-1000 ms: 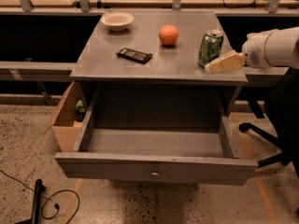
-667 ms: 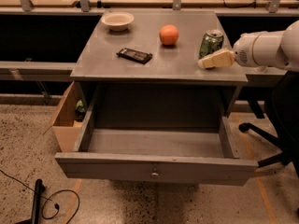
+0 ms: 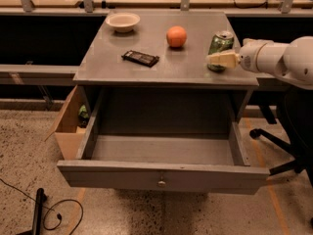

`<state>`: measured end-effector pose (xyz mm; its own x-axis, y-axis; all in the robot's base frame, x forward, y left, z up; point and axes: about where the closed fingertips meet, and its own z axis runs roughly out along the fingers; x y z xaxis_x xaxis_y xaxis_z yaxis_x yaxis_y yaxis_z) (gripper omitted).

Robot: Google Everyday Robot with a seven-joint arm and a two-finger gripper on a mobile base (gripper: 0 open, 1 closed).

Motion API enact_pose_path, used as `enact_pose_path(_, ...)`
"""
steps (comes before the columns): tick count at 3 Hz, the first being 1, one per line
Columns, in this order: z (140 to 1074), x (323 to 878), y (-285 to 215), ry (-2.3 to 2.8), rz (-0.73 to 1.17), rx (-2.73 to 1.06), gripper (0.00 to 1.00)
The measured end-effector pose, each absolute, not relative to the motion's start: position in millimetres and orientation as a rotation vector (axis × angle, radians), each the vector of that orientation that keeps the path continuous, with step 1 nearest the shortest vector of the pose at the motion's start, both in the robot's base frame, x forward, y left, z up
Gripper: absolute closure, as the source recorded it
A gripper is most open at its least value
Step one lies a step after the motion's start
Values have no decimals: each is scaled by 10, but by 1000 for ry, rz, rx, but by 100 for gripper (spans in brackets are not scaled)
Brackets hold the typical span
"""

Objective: Place green can into top drawer

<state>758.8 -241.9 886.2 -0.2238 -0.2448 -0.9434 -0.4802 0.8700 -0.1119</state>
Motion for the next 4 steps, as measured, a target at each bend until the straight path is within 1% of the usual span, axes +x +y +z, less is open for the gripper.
enact_pose_path(1, 8838, 7577, -2379, 1781, 282, -508, 41)
enact_pose_path(2, 8829, 7431, -2302, 1753, 339, -477, 64)
enact_pose_path(3, 9006, 7133, -2211, 1710, 418, -494, 88)
enact_pose_path(4, 9161, 6702, -2071, 1708, 512, -560, 100)
